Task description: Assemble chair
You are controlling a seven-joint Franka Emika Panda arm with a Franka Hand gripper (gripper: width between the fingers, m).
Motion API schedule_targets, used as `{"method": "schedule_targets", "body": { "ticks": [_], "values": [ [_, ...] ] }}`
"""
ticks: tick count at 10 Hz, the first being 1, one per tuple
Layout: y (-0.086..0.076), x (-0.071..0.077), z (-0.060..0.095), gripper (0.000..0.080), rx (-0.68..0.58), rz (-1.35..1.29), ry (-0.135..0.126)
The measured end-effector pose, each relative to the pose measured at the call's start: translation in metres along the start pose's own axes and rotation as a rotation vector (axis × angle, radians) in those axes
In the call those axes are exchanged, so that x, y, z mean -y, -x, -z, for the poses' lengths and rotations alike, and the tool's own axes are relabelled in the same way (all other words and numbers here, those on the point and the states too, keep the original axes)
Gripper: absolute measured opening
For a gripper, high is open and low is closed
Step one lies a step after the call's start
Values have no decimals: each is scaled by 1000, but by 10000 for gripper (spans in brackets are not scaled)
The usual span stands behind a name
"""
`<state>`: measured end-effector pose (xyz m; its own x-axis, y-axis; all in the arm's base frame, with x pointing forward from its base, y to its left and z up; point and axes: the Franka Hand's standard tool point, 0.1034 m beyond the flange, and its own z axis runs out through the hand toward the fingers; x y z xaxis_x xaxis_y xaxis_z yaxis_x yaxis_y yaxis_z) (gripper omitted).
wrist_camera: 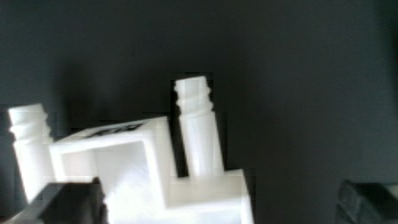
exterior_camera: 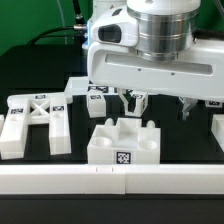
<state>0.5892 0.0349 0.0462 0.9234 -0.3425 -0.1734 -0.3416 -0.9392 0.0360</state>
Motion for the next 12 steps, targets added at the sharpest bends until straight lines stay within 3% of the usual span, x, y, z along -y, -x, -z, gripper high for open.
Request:
{"method": "schedule_targets", "body": {
  "ticks": [1,2,5,9,12],
  "values": [
    [6,7,-9,650,-16,10,-1],
    [1,8,-14,650,-18,53,1],
    [-31,10,-14,650,-55,217,-2],
    [-30,9,-16,650,-46,218,-2],
    [-28,6,-27,650,-46,253,2]
  ]
}}
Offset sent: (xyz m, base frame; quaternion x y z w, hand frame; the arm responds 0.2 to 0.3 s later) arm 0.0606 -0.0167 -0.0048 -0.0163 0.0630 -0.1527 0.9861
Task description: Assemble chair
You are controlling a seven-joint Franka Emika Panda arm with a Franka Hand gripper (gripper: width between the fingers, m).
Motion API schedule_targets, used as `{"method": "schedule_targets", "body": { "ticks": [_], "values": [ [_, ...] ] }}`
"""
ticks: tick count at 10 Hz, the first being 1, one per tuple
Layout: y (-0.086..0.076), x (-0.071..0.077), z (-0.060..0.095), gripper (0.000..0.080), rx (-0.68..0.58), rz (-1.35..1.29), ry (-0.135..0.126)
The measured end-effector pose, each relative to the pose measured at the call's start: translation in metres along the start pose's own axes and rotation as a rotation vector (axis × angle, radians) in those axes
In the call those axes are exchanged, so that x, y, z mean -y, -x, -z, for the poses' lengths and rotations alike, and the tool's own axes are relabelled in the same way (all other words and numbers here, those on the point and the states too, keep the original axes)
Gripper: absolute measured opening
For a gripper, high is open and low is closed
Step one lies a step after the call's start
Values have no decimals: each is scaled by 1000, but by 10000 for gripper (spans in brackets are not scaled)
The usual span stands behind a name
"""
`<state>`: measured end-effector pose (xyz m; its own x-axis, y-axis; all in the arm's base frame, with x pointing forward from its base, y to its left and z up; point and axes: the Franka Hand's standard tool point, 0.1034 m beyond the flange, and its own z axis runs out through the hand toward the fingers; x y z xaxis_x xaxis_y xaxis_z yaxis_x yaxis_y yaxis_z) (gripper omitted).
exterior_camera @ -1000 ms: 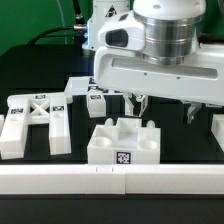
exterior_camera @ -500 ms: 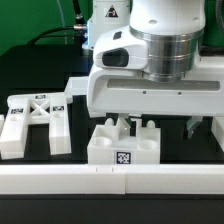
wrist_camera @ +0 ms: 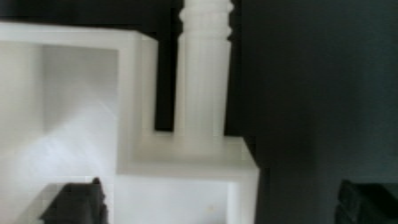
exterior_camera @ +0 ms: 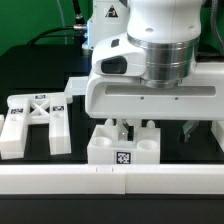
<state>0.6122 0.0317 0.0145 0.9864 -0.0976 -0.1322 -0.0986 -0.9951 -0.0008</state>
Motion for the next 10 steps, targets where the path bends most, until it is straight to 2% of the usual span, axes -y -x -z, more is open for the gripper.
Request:
{"method": "schedule_targets", "body": {
  "ticks": [3,5,6,7,8,10],
  "values": [
    [0,1,-2,637,-2,1,0],
    [0,1,-2,282,-1,1,0],
    [0,1,-2,148,-1,1,0],
    [0,1,-2,148,-1,2,0],
    [0,1,-2,34,-1,1,0],
    [0,1,-2,34,-1,2,0]
  ]
}}
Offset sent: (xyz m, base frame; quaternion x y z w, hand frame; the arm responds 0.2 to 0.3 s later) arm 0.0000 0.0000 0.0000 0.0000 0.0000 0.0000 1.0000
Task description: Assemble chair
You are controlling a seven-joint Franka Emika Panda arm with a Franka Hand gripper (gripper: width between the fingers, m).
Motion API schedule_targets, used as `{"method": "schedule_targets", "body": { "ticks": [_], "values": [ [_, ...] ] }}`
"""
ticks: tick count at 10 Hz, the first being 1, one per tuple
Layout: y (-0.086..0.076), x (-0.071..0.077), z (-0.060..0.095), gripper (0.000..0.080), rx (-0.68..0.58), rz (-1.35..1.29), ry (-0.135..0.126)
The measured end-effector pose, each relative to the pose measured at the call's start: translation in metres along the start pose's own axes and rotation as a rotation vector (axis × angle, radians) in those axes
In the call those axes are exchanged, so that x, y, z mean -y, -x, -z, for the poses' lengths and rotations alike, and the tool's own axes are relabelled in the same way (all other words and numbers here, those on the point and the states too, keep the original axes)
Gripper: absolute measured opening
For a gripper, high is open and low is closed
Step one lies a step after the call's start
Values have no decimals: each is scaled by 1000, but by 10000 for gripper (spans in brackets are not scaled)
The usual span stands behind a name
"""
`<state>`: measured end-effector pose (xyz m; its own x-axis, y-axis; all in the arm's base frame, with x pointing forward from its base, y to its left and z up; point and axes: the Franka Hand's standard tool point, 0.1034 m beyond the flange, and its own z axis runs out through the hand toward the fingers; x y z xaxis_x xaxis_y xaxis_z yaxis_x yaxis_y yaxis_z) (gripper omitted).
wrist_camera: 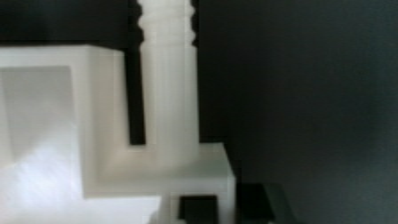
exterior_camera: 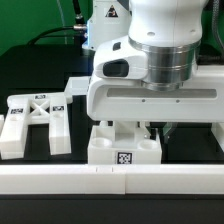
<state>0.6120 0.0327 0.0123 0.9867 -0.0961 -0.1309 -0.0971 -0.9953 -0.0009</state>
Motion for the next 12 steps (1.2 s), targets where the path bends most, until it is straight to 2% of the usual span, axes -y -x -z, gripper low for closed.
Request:
{"method": "schedule_targets", "body": {
  "ticks": [5,9,12],
  "values": [
    [0,2,0,34,0,2,-1],
    [-16,40,2,34,-19,46,-27],
    [-18,59,3,34,-25,58,-28]
  ]
}}
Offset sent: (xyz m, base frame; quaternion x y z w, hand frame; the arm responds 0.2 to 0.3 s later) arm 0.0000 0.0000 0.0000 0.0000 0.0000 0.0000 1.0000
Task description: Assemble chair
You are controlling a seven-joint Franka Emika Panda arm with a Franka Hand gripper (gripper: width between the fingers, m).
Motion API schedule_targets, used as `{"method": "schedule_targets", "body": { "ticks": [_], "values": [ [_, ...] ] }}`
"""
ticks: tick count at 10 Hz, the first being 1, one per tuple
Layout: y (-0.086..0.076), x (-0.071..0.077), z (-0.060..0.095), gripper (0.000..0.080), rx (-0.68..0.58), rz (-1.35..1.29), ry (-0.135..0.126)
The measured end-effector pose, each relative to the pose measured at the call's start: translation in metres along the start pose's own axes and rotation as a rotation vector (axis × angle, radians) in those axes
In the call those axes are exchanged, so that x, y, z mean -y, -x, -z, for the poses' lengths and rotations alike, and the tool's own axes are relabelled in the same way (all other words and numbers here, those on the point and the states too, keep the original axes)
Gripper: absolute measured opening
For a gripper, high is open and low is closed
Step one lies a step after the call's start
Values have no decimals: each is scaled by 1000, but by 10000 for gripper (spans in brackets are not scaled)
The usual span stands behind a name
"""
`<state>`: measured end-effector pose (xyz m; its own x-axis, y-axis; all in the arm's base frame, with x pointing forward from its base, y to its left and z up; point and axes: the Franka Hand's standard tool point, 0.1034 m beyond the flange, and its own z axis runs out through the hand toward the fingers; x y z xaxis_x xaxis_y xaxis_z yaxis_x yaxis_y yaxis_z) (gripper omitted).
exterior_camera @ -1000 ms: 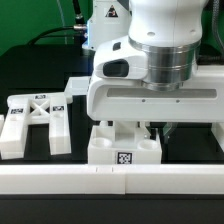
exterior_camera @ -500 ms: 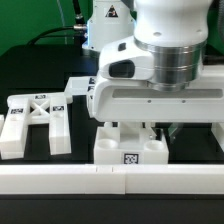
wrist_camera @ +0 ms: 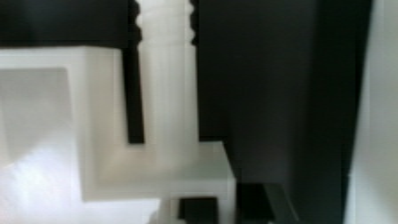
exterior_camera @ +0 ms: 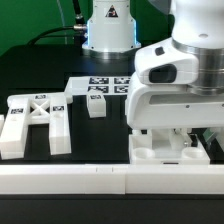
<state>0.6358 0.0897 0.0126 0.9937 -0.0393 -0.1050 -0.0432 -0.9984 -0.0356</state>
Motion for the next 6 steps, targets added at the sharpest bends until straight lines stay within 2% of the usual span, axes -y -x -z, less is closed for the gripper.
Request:
{"method": "schedule_targets", "body": {
  "ticks": [2,6],
  "values": [
    [-1,17,0,34,-6,2,1],
    [-1,24,1,34,-7,11,4]
  ]
}}
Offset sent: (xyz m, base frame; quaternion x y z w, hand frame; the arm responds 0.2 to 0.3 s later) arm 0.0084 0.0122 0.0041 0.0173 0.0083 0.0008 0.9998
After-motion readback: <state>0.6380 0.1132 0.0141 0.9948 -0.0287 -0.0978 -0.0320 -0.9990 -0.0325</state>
